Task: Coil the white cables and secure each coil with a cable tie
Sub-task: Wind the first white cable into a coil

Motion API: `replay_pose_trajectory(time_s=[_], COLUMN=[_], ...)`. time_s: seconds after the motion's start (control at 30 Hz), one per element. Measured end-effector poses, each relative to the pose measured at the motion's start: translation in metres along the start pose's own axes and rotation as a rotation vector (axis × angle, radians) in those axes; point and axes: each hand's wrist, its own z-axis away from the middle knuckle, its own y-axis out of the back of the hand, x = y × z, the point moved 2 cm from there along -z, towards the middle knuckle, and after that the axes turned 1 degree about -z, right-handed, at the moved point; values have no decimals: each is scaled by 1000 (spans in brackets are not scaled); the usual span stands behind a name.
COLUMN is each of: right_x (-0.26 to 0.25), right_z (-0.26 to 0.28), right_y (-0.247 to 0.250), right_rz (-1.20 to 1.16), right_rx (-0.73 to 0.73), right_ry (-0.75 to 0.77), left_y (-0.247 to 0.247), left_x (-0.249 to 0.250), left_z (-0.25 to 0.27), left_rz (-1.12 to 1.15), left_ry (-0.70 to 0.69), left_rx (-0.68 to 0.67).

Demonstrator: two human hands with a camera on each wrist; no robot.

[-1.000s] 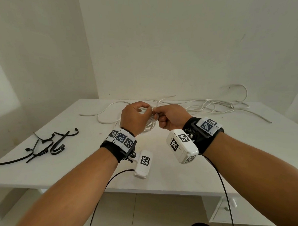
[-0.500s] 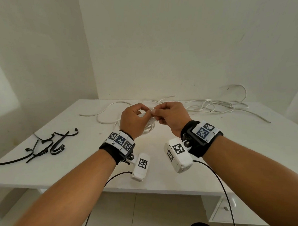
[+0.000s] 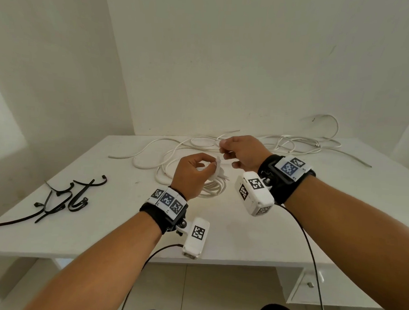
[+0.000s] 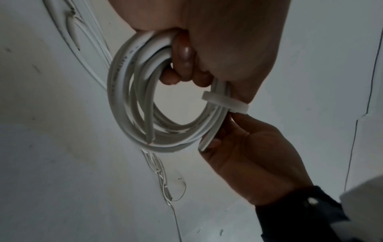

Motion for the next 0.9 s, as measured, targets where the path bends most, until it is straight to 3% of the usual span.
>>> replay_pose_trajectory(time_s=[0.23, 0.33, 0.53, 0.9], right_x=[-4, -2, -5, -6], right_z=[11, 12, 9, 12], right_y=[1, 1, 8, -10], right_rz=[250, 210, 140, 69], right_rx=[-148, -138, -247, -49], right_ry=[63, 78, -32, 117], left_y=[0, 1, 0, 3], left_x=[3, 8, 5, -2], left_z=[-4, -7, -4, 1], left_rz=[45, 53, 30, 276], left_ry=[-41, -61, -53, 174], left_rx=[93, 60, 35, 68])
